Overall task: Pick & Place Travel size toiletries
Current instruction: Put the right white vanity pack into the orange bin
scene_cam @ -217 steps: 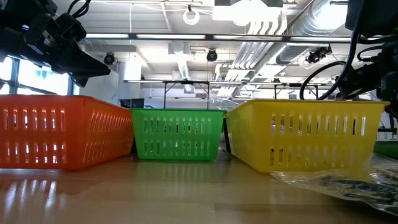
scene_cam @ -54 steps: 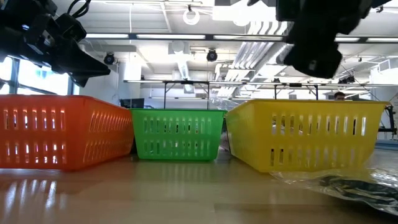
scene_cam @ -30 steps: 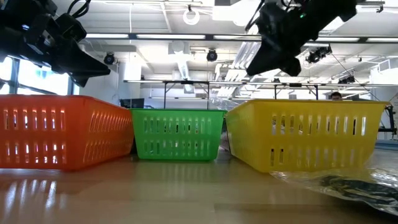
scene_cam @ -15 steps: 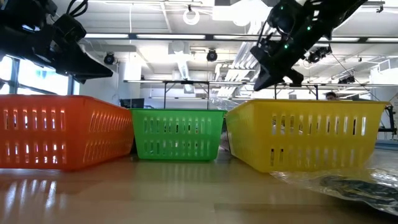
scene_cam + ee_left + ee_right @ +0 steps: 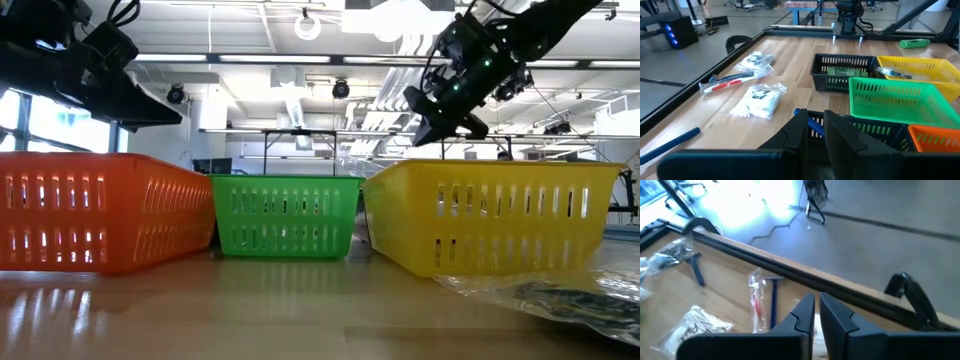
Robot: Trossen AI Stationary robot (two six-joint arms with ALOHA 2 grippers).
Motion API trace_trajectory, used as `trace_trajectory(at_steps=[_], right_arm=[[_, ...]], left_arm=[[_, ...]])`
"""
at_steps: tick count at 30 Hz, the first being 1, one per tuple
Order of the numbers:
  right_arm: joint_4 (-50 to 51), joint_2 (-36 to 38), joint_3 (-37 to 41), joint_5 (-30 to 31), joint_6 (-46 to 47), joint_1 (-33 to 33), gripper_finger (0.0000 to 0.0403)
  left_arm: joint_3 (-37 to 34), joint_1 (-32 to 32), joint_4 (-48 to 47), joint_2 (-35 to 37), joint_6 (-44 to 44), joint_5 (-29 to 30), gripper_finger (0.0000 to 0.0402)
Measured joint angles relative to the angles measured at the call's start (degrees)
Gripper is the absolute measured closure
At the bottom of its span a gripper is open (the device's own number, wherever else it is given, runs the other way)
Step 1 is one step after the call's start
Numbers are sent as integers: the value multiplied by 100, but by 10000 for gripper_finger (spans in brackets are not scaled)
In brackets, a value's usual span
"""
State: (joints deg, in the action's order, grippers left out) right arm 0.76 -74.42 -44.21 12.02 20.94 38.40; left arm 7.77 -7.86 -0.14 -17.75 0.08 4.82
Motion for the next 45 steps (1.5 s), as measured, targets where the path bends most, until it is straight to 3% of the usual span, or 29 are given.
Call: trace_trajectory(at_steps=[5,13,20,30,40,45], right_arm=[[-9,-283,0,-178,67,47,321],[-13,-716,0,-700,785,242,187],[-3,-1093,0,-1692,1246,499,119],[64,-1874,0,-1805,1551,645,116],[-318,-2314,0,-1750,1546,640,138],[-266,-2314,-7,-1663,1541,642,167]], left_arm=[[0,0,-6,-1,11,-2,341],[0,0,-180,-1,-29,-4,341],[0,0,-223,-1,-31,-9,341],[0,0,-293,1,-33,-9,341],[0,0,-295,0,-35,-9,341],[0,0,-295,1,-36,-9,341]])
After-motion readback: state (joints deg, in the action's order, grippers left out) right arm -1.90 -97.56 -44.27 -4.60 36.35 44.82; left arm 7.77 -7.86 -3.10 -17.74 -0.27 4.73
